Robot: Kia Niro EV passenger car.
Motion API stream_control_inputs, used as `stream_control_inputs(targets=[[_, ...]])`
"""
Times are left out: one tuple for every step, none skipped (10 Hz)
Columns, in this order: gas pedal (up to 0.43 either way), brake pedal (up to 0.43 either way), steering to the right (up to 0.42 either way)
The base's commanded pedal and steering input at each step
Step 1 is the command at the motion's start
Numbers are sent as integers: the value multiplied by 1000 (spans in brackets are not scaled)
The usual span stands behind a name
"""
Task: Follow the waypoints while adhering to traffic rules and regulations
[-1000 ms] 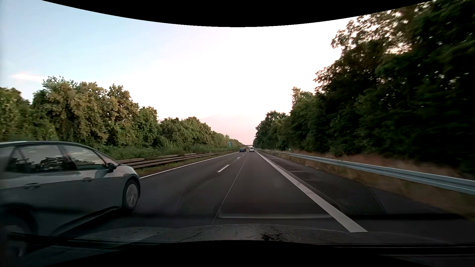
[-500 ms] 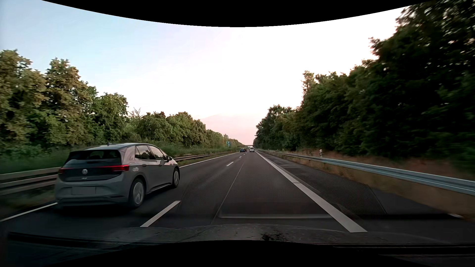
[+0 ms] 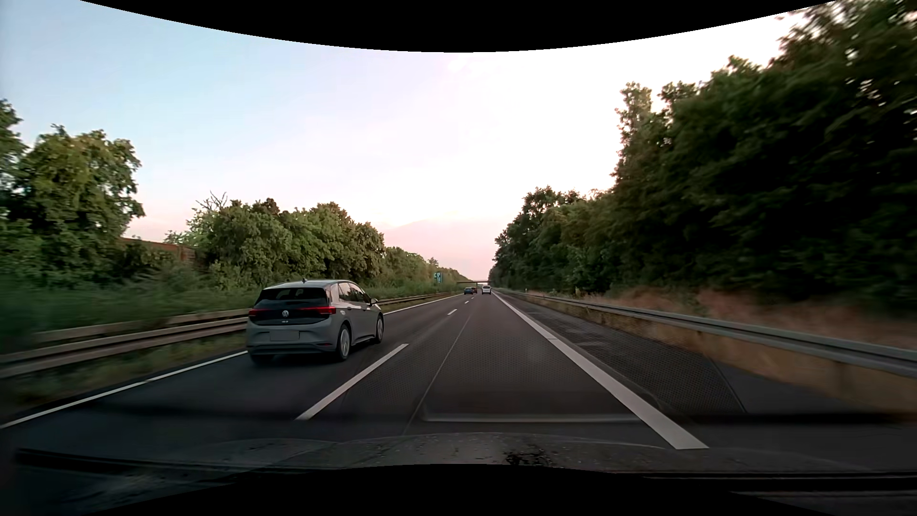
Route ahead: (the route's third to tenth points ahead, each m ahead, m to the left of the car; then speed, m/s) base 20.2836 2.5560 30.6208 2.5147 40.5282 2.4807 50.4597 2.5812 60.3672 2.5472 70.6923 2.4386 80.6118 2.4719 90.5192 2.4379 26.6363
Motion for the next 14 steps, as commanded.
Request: stream_control_inputs(targets=[[280, 0, -4], [287, 0, -4], [299, 0, -4], [299, 0, -4], [299, 0, -4], [299, 0, -4], [299, 0, -4], [299, 0, -4], [299, 0, -4], [299, 0, -4], [299, 0, -4], [299, 0, -4], [299, 0, -4], [299, 0, -4]])
